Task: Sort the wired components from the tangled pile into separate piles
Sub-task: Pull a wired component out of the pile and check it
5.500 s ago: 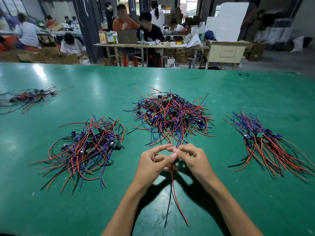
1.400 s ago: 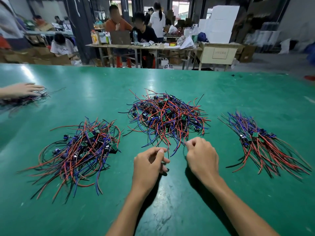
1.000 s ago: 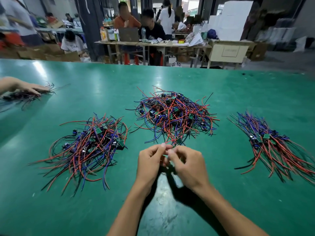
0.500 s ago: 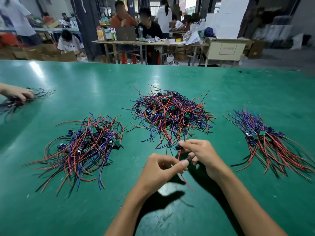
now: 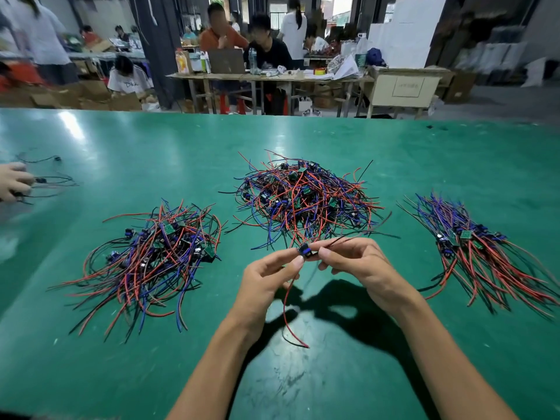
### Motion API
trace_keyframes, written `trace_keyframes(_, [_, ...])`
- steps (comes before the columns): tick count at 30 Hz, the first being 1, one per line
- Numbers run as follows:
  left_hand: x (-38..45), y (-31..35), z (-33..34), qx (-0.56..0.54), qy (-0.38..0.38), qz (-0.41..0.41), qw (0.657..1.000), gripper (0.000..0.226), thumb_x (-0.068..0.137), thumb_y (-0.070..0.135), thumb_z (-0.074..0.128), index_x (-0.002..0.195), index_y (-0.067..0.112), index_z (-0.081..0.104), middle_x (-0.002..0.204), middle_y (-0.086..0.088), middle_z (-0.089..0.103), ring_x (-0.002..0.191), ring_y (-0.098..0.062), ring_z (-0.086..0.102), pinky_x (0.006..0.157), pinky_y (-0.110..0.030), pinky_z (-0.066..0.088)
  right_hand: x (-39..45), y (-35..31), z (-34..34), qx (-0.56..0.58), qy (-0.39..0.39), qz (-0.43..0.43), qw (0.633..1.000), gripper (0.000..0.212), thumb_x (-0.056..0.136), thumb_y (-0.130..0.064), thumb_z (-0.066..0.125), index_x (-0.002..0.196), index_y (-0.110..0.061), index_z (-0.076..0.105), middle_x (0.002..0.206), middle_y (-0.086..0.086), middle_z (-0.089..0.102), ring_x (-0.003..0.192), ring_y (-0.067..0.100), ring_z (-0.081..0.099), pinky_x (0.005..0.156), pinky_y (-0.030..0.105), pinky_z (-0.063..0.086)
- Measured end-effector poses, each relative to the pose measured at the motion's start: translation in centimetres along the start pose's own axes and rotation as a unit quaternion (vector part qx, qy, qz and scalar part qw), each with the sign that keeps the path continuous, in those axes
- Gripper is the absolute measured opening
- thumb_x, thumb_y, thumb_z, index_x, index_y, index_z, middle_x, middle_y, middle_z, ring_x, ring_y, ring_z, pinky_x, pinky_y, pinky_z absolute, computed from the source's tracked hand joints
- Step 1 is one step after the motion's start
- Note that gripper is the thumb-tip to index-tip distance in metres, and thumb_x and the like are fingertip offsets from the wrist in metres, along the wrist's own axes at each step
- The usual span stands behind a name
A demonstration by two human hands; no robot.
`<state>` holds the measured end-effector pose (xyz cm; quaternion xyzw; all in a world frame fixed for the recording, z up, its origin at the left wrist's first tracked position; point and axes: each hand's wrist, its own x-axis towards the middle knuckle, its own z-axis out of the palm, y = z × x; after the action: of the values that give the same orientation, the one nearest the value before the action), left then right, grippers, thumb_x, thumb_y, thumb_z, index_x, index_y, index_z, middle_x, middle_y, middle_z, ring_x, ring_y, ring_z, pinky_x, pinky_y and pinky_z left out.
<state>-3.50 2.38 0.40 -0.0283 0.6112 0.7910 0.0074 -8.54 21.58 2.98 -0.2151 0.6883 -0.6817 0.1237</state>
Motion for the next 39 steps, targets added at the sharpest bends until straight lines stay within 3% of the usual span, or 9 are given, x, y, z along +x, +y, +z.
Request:
trace_keyframes(8, [-0.1,-0.3,0.2,-0.138,-0.082,-0.024,0.987,0.044,0.079,0.008,0.075,0.123,0.007,0.069,0.120,-0.006,0.072,0.101,-0.008,0.068,0.082,-0.016,0.053,0.1,0.2,0.1,0.022,0.016,-0.014,1.000,0.031,0.077,-0.041,0.079,0.101,-0.021,0.082,0.092,0.007,0.079,0.081,0.010,0.067,0.070,0.017,0.050])
trace_keyframes(14, [-0.3,0.2,0.5,-0.161,-0.089,-0.049,0.982,0.036,0.080,0.047,0.074,0.102,0.018,0.081,0.105,-0.003,0.076,0.076,-0.008,0.065,0.079,-0.019,0.055,0.1,0.1,0.1,0.023,-0.005,-0.005,1.000,0.025,0.073,-0.040,0.081,0.094,-0.025,0.083,0.089,0.007,0.079,0.079,0.009,0.069,0.071,0.016,0.051])
trace_keyframes(19, [-0.3,0.2,0.6,-0.180,-0.044,-0.035,0.982,0.019,0.082,0.032,0.078,0.095,0.018,0.075,0.099,-0.007,0.075,0.067,-0.011,0.066,0.069,-0.020,0.056,0.0,-0.1,-0.5,0.012,0.002,0.004,1.000,0.012,0.077,-0.020,0.084,0.088,-0.024,0.084,0.087,0.005,0.079,0.079,0.007,0.071,0.071,0.014,0.051])
trace_keyframes(26, [-0.3,0.7,0.6,-0.200,0.003,0.008,0.980,0.011,0.080,0.027,0.072,0.078,0.020,0.080,0.075,0.000,0.070,0.061,-0.010,0.064,0.063,-0.017,0.054,0.1,-0.1,-1.2,-0.025,0.098,-0.008,0.995,0.015,0.075,-0.032,0.078,0.081,-0.019,0.081,0.083,0.007,0.079,0.070,0.010,0.066,0.064,0.016,0.050])
trace_keyframes(29, [-0.3,0.9,0.5,-0.183,0.016,0.013,0.983,0.016,0.075,0.032,0.074,0.077,0.017,0.080,0.079,-0.005,0.073,0.069,-0.016,0.071,0.063,-0.018,0.054,0.5,0.3,-1.3,-0.075,0.161,0.028,0.984,0.024,0.082,-0.043,0.075,0.071,-0.022,0.079,0.072,0.003,0.076,0.058,0.004,0.062,0.054,0.012,0.043])
trace_keyframes(32, [-0.3,1.1,0.4,-0.173,0.024,0.007,0.985,0.026,0.071,0.039,0.076,0.080,0.015,0.079,0.095,-0.012,0.076,0.081,-0.020,0.075,0.068,-0.020,0.057,0.4,1.2,-2.0,-0.273,0.199,0.069,0.939,0.040,0.081,-0.061,0.074,0.058,-0.028,0.075,0.048,0.001,0.065,0.039,0.002,0.050,0.044,0.011,0.036])
trace_keyframes(34, [-0.3,1.1,0.3,-0.164,0.026,0.005,0.986,0.024,0.076,0.039,0.072,0.079,0.017,0.079,0.095,-0.012,0.076,0.079,-0.020,0.075,0.068,-0.020,0.057,0.4,1.4,-1.9,-0.305,0.209,0.054,0.927,0.042,0.079,-0.063,0.075,0.057,-0.028,0.074,0.040,0.000,0.058,0.034,0.003,0.047,0.042,0.014,0.036])
trace_keyframes(37, [-0.3,1.2,0.4,-0.161,0.030,0.008,0.986,0.021,0.082,0.034,0.068,0.085,0.014,0.075,0.091,-0.012,0.076,0.067,-0.016,0.072,0.062,-0.019,0.057,0.5,0.5,-1.4,-0.088,0.170,-0.005,0.981,0.042,0.073,-0.066,0.078,0.076,-0.024,0.080,0.054,0.001,0.063,0.039,0.003,0.040,0.041,0.012,0.030])
trace_keyframes(39, [-0.4,1.2,0.4,-0.166,0.026,0.009,0.986,0.022,0.083,0.031,0.068,0.090,0.011,0.071,0.088,-0.011,0.076,0.061,-0.013,0.069,0.060,-0.018,0.056,0.2,0.0,-1.7,0.075,0.032,0.006,0.997,0.050,0.070,-0.064,0.082,0.097,-0.023,0.079,0.079,0.004,0.071,0.050,0.005,0.045,0.042,0.013,0.033])
